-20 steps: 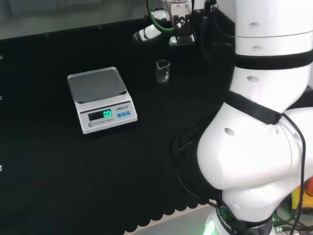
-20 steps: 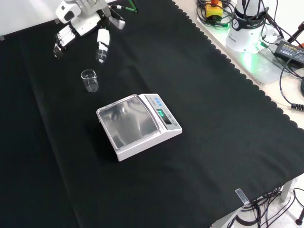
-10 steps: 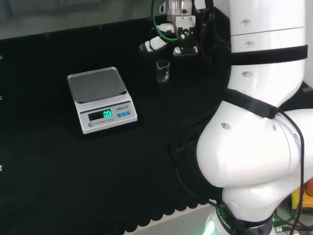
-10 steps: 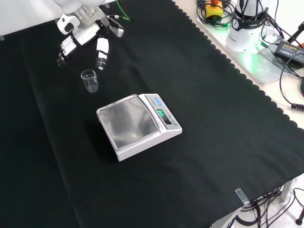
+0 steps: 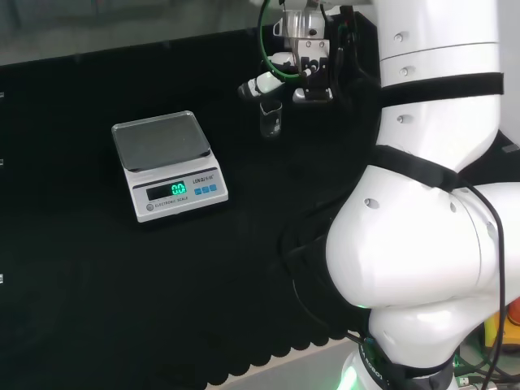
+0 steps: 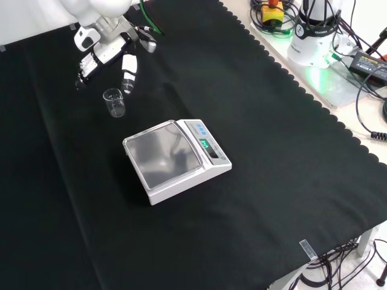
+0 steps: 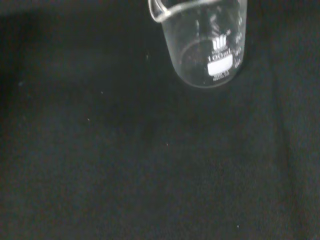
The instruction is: Pick up the beaker.
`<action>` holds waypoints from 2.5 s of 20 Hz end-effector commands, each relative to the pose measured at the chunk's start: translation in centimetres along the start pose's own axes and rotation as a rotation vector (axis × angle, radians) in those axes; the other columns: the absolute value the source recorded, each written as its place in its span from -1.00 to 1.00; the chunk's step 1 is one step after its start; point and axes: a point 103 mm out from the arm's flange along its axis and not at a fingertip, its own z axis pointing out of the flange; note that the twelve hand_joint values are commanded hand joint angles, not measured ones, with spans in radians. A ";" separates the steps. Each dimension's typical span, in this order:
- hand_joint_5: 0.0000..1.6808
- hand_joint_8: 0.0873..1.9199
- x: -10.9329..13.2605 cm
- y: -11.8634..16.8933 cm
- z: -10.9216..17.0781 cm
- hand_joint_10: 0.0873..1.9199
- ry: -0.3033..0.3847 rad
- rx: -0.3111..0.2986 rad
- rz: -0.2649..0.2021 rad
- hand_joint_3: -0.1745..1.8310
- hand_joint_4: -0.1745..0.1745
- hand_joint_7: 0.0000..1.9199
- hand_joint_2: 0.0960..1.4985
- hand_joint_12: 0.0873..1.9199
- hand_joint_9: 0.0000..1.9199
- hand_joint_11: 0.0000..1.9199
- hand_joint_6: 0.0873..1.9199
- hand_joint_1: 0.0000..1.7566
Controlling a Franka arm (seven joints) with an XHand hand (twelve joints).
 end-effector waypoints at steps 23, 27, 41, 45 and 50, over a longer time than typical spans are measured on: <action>-0.73 -0.37 -0.8 3.0 5.0 -0.14 0.033 0.118 0.064 -0.72 -0.95 -1.00 0.18 0.53 -0.98 -0.90 -1.00 -0.41; -0.66 -0.24 -0.9 2.9 4.9 -0.10 0.018 0.116 0.070 -0.70 -0.97 -0.95 0.20 0.44 -0.81 -0.72 -1.00 -0.31; -0.31 -0.24 0.7 2.9 2.2 -0.54 -0.062 0.064 0.080 -0.34 -1.00 -0.51 0.17 -0.20 0.11 0.28 -1.00 0.11; -0.18 -0.27 1.1 3.0 2.1 -0.65 -0.079 0.054 0.077 -0.31 -1.00 -0.39 0.13 -0.30 0.22 0.39 -0.95 0.17; -0.15 -0.29 1.0 3.4 3.0 -0.72 -0.060 0.077 0.083 -0.29 -1.00 -0.30 0.04 -0.34 0.30 0.42 -0.85 0.19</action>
